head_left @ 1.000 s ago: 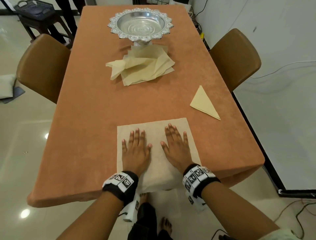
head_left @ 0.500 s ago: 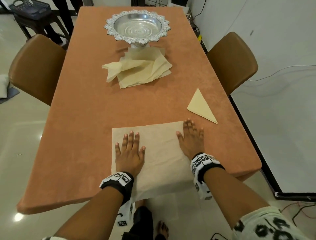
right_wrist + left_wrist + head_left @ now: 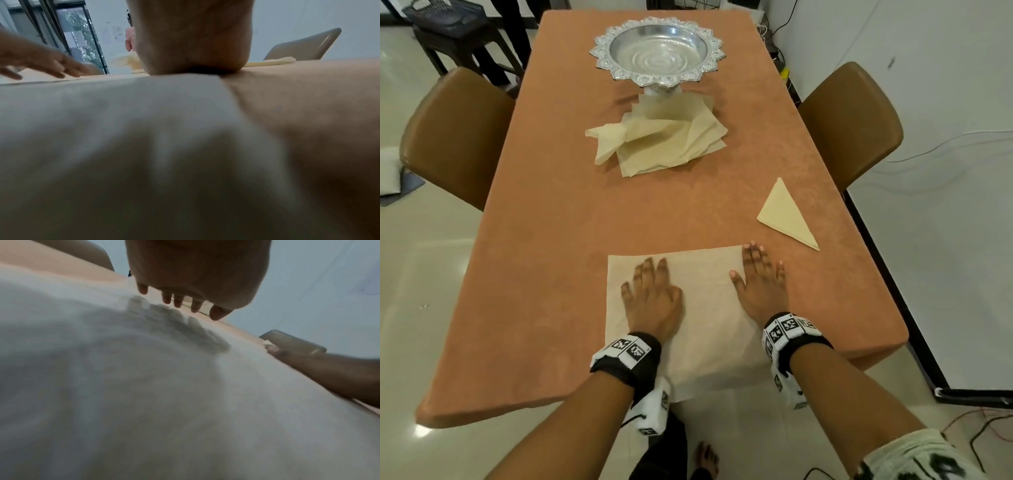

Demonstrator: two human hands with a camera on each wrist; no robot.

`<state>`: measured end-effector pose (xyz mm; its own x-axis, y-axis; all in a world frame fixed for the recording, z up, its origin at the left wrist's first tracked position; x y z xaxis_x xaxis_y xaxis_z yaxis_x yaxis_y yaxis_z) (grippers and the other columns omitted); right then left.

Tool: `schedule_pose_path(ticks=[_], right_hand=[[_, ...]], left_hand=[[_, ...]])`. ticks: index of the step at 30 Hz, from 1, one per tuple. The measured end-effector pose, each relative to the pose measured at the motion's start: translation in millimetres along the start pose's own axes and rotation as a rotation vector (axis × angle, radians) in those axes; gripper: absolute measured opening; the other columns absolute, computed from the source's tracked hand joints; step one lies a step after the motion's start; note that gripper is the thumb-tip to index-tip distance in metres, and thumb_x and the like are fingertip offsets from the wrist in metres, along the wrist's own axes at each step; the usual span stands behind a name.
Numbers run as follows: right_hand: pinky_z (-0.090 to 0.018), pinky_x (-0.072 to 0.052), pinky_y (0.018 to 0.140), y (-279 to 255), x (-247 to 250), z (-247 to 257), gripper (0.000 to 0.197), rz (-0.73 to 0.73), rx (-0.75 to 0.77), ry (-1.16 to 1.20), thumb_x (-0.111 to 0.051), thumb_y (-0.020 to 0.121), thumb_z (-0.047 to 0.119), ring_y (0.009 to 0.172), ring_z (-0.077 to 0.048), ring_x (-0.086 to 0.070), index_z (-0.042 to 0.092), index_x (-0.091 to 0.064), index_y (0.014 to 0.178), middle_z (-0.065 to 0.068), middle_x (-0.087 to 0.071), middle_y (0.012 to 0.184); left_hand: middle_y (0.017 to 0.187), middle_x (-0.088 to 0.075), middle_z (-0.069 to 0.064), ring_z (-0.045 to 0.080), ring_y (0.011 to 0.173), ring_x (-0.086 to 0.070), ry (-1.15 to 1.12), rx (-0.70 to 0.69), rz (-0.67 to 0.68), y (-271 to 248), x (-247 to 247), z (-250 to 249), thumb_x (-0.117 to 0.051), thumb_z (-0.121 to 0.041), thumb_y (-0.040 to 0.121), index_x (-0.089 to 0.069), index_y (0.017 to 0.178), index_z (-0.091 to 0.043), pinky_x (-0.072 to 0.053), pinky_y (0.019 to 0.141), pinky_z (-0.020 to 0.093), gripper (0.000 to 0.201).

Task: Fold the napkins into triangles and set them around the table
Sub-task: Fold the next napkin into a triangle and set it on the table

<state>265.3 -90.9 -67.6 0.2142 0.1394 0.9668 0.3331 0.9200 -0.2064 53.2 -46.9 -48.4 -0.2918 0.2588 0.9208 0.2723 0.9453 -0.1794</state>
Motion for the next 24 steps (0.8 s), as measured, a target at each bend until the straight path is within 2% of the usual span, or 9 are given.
schedule_pose_path(ticks=[3, 5, 10, 14, 15, 17, 20, 22, 24], right_hand=[[-0.047, 0.003, 0.116, -2, -3, 2, 0.07, -0.034, -0.018, 0.0, -0.003, 0.091, 0.056, 0.146, -0.013, 0.006, 0.021, 0.0, 0.152, 0.004, 0.005, 0.16], [-0.046, 0.003, 0.116, -2, -3, -1, 0.077, -0.053, -0.018, 0.009, 0.005, 0.084, 0.058, 0.146, -0.013, 0.004, 0.022, -0.003, 0.152, 0.005, 0.002, 0.16], [-0.047, 0.003, 0.116, -1, -4, 1, 0.081, -0.064, -0.002, 0.011, 0.007, 0.082, 0.059, 0.147, -0.014, 0.003, 0.022, -0.005, 0.152, 0.005, 0.001, 0.16], [-0.048, 0.002, 0.116, -1, -1, 0, 0.085, -0.055, -0.013, 0.006, 0.011, 0.079, 0.06, 0.147, -0.014, 0.003, 0.021, -0.005, 0.152, 0.004, 0.002, 0.16], [-0.048, 0.002, 0.116, -1, -2, 0, 0.085, -0.045, -0.016, -0.002, 0.012, 0.078, 0.06, 0.147, -0.014, 0.003, 0.021, -0.005, 0.152, 0.004, 0.002, 0.16], [-0.048, 0.001, 0.116, -1, -3, 0, 0.085, -0.032, -0.021, -0.011, 0.012, 0.078, 0.059, 0.147, -0.013, 0.004, 0.021, -0.004, 0.152, 0.004, 0.002, 0.16], [-0.048, 0.001, 0.116, -1, -3, 0, 0.085, -0.04, -0.024, -0.008, 0.011, 0.078, 0.06, 0.147, -0.014, 0.002, 0.021, -0.005, 0.152, 0.004, 0.002, 0.16], [-0.048, 0.001, 0.116, -1, -3, -1, 0.086, -0.036, -0.023, -0.012, 0.011, 0.078, 0.06, 0.147, -0.014, 0.002, 0.02, -0.006, 0.152, 0.004, 0.001, 0.16], [-0.048, 0.0, 0.116, -2, -1, -1, 0.083, -0.041, -0.014, -0.016, 0.008, 0.081, 0.061, 0.147, -0.014, 0.001, 0.021, -0.007, 0.152, 0.004, 0.0, 0.16]], left_hand=[[0.161, 0.004, -0.001, 0.018, 0.148, 0.003, 0.066, -0.176, 0.071, 16, -13, -40, -0.016, -0.045, 0.097, 0.0, 0.153, -0.025, 0.001, 0.117, 0.051, 0.061], [0.159, 0.014, -0.005, 0.015, 0.147, 0.011, 0.114, -0.186, 0.167, 22, -26, -38, -0.015, -0.054, 0.098, 0.008, 0.152, -0.029, 0.008, 0.117, 0.05, 0.063], [0.154, 0.027, -0.005, 0.018, 0.144, 0.021, 0.073, 0.078, 0.227, 28, -6, 46, -0.012, -0.065, 0.094, 0.019, 0.149, -0.032, 0.014, 0.112, 0.05, 0.071], [0.156, 0.027, 0.003, 0.023, 0.145, 0.02, 0.076, 0.292, 0.25, 26, 24, 93, -0.012, -0.065, 0.094, 0.017, 0.15, -0.021, 0.009, 0.116, 0.053, 0.078], [0.156, 0.027, 0.005, 0.023, 0.145, 0.02, 0.091, 0.256, 0.215, 27, 27, 82, -0.012, -0.064, 0.094, 0.017, 0.15, -0.018, 0.01, 0.115, 0.053, 0.078], [0.154, 0.029, 0.004, 0.022, 0.144, 0.021, 0.117, 0.053, 0.165, 25, 21, 33, -0.01, -0.063, 0.094, 0.019, 0.149, -0.018, 0.011, 0.113, 0.05, 0.077], [0.155, 0.027, -0.001, 0.019, 0.144, 0.021, 0.123, -0.178, 0.263, 6, -12, -32, -0.013, -0.061, 0.096, 0.017, 0.15, -0.023, 0.013, 0.113, 0.046, 0.073], [0.156, 0.025, -0.004, 0.016, 0.144, 0.02, 0.11, -0.138, 0.312, 0, -27, -27, -0.014, -0.061, 0.096, 0.016, 0.15, -0.027, 0.014, 0.114, 0.046, 0.071], [0.156, 0.025, -0.004, 0.018, 0.145, 0.02, 0.072, -0.022, 0.286, 3, -21, 11, -0.015, -0.06, 0.096, 0.016, 0.15, -0.029, 0.012, 0.115, 0.048, 0.069]])
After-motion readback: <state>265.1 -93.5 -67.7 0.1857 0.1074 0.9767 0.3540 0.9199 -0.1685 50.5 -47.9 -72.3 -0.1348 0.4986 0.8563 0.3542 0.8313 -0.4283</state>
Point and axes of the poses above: each hand's wrist, its own y-axis towards the middle knuckle, its own x-axis out of the back of the hand, z = x × y, the point moved 7 cm from there along y, towards the middle knuckle
